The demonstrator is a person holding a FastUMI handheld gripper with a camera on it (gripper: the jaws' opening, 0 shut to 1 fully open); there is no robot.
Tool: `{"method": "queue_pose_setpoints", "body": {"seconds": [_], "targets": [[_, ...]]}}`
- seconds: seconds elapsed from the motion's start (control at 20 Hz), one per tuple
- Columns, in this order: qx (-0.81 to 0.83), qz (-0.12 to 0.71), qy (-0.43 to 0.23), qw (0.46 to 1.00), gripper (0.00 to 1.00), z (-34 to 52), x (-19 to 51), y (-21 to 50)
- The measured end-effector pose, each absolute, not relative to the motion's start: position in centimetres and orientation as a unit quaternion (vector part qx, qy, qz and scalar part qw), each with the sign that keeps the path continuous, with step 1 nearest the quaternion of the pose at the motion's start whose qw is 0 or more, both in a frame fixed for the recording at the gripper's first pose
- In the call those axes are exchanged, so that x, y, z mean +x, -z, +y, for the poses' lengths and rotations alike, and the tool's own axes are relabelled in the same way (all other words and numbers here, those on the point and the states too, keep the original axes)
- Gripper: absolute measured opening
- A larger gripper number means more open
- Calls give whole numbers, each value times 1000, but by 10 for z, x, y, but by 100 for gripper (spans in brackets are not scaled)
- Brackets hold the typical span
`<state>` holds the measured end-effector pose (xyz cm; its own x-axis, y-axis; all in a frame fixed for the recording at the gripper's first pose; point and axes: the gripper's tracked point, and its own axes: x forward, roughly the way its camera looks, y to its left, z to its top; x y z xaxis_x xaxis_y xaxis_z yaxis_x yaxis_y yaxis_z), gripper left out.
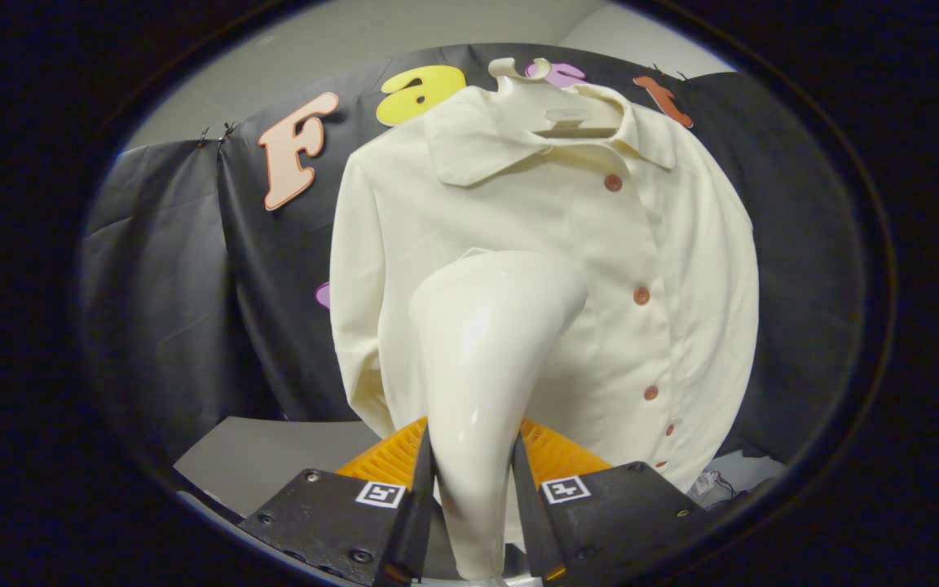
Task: Iron the clothes twice with a garment steamer, once on the left side and once on the right side.
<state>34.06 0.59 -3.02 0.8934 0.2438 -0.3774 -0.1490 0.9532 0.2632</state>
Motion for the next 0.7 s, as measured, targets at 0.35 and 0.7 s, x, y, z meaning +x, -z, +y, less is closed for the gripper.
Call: {"method": "queue_pose_setpoints", "body": {"seconds": [0.35, 0.7], "targets": [[117, 234, -117, 958, 47, 2, 325, 72], [113, 257, -144, 949, 47, -3, 306, 139]]}}
